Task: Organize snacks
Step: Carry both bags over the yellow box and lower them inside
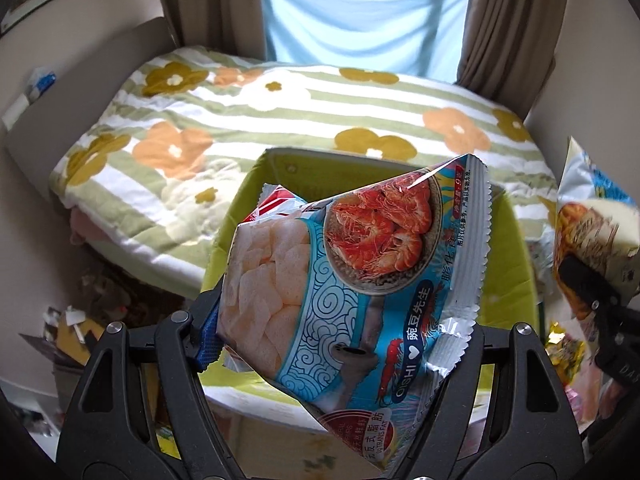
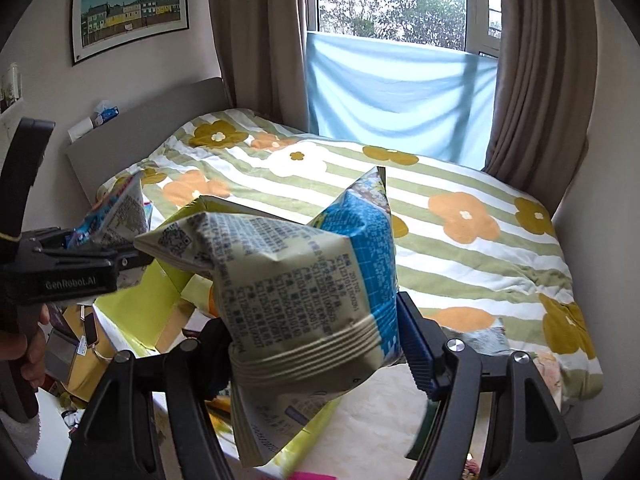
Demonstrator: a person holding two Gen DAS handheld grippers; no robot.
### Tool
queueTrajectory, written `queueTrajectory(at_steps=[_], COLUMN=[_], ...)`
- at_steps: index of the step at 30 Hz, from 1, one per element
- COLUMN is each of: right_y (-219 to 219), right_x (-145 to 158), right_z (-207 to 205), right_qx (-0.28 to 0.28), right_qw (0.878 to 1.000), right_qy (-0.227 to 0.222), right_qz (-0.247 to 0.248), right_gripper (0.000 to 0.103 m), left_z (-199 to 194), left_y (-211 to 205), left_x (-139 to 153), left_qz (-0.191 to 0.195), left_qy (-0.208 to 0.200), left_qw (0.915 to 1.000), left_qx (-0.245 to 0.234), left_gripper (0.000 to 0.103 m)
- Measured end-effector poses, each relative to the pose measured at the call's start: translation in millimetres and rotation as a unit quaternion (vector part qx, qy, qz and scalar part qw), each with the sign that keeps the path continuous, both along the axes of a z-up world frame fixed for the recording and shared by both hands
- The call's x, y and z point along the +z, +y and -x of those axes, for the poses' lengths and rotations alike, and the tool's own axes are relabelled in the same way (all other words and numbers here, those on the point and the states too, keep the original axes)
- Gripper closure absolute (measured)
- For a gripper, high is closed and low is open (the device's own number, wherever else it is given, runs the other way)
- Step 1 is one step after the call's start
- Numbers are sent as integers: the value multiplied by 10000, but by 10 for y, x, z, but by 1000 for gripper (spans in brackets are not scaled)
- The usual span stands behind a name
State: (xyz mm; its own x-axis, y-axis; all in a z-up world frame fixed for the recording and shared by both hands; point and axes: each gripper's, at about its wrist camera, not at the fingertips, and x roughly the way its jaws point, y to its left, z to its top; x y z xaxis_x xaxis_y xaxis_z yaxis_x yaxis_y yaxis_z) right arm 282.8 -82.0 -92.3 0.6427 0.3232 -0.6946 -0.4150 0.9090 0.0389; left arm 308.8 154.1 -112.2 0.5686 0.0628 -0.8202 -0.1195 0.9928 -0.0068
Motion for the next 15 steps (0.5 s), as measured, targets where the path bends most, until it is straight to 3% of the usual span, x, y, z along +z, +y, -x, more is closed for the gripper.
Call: queueTrajectory(at_steps=[8,11,13,15], right_y=[388,444,446,431], right_x=[-269,-353,-393,-426], right_z=[-164,-189,-218,-267], right_qx=[-190,-231,-273,-300], right_qw=[9987,9979,9974,9967], right_qy=[466,602,665,748], right_qz=[61,92,110,60], right_gripper=[36,36,36,36], left_z=[-110,-95,-76,-49], left_y=[71,41,7,8], left_x=[-453,-538,-571,-607], left_qz=[-164,-327,-480,-537], left_qy=[402,399,444,450], left_qw=[9974,9960,9952,9947], left_qx=[-581,-733,-732,-754], left_gripper=[30,21,0,0])
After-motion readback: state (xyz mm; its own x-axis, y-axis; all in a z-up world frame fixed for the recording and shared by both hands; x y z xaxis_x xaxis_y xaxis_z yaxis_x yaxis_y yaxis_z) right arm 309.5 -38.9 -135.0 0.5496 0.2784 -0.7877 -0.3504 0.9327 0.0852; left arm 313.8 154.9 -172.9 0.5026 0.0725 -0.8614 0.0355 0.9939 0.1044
